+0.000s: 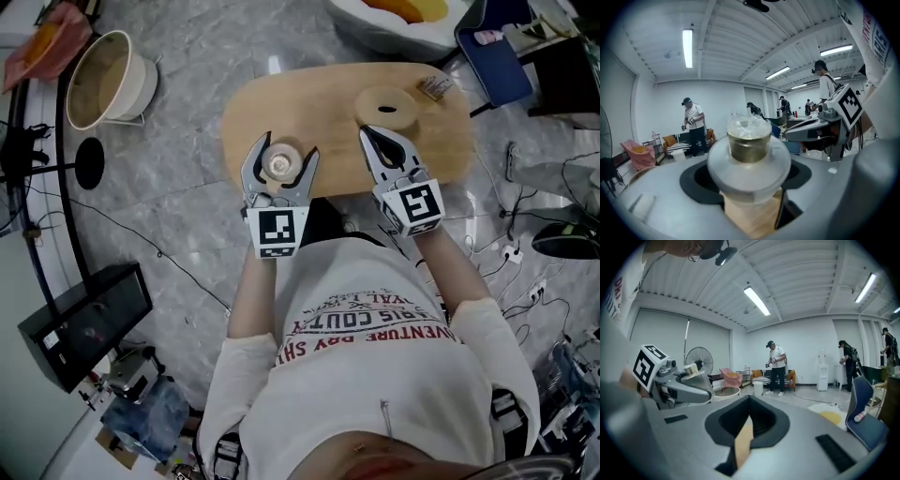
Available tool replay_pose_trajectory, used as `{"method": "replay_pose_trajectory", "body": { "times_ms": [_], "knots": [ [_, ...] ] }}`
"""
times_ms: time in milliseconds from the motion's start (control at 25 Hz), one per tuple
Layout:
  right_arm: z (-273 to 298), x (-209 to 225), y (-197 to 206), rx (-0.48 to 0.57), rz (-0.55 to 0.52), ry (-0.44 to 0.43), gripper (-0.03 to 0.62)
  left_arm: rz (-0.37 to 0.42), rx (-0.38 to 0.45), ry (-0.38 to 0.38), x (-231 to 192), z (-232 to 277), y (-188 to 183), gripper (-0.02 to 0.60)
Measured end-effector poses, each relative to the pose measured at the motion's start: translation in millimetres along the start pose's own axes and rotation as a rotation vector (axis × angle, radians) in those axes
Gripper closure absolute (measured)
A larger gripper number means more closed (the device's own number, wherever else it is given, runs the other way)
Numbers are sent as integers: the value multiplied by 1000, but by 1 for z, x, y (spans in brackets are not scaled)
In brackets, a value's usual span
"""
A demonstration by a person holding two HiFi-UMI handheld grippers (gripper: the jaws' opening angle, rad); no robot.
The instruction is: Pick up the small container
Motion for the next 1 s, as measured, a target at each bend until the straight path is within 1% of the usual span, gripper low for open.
{"method": "replay_pose_trajectory", "body": {
  "times_ms": [240,440,640,720,880,1000],
  "knots": [
    [-17,-18,-39,44,25,-9,599,21,40,-9,-16,-30,-48,239],
    [-14,-19,-63,83,-20,-17,598,46,87,-9,-29,-37,-76,239],
    [-7,-19,-76,106,-43,-19,599,62,100,-27,-37,-41,-81,239],
    [-5,-20,-79,116,-47,-18,599,52,100,-33,-39,-42,-81,239],
    [-3,-18,-85,128,-47,11,599,31,99,-34,-42,-40,-81,239],
    [3,-22,-87,128,-56,3,599,17,98,-36,-47,-41,-79,239]
  ]
}}
Point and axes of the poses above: the fingertips, and each gripper's own axes: z forward along the fingers, x to its right, y out of its underside, the point moved 7 cm from there along -z, backward along the fingers, and after that the axes turned 1 degree about z, right-handed, at the moved point
